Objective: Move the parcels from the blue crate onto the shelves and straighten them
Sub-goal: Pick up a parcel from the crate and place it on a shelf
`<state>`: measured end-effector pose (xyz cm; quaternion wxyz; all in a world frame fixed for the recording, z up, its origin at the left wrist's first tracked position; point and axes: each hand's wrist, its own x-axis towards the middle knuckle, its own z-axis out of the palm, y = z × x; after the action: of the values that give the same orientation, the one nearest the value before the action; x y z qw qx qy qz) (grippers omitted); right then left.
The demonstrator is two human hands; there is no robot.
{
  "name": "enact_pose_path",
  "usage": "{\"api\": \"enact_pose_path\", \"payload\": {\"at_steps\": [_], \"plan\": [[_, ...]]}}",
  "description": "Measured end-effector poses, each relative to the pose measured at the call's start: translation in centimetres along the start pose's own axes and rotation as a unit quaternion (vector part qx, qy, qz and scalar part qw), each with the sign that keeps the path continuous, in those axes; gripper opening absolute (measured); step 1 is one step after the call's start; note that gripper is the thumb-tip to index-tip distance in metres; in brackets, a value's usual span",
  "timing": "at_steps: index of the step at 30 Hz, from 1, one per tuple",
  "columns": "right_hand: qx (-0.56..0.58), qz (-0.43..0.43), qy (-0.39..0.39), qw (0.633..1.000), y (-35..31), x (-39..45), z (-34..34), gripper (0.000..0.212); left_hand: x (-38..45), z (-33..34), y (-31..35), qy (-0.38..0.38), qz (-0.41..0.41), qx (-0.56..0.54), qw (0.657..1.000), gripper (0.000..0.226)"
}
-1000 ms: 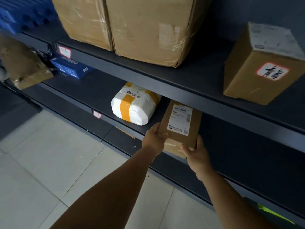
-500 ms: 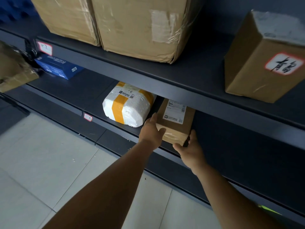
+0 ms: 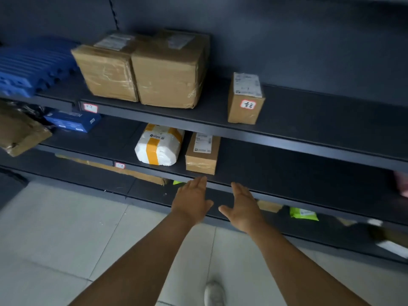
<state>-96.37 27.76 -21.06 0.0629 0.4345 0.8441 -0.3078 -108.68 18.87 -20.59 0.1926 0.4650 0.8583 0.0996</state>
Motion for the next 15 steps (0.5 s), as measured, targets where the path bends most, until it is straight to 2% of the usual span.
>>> {"api": "enact_pose_path", "payload": {"at_steps": [7,15], "plan": [[-0.018,0.057,0.075,0.995,2.9,-13.4,-3.6,0.082,-9.5,-2.5,7.2,-0.028,0.094,0.064,0.993,0.071],[0.005,0.176,0.137,0.975,10.5,-27.7,-7.2,0.083,-17.6,-0.6,18.1,-0.028,0.235,0.067,0.969,0.071]]}}
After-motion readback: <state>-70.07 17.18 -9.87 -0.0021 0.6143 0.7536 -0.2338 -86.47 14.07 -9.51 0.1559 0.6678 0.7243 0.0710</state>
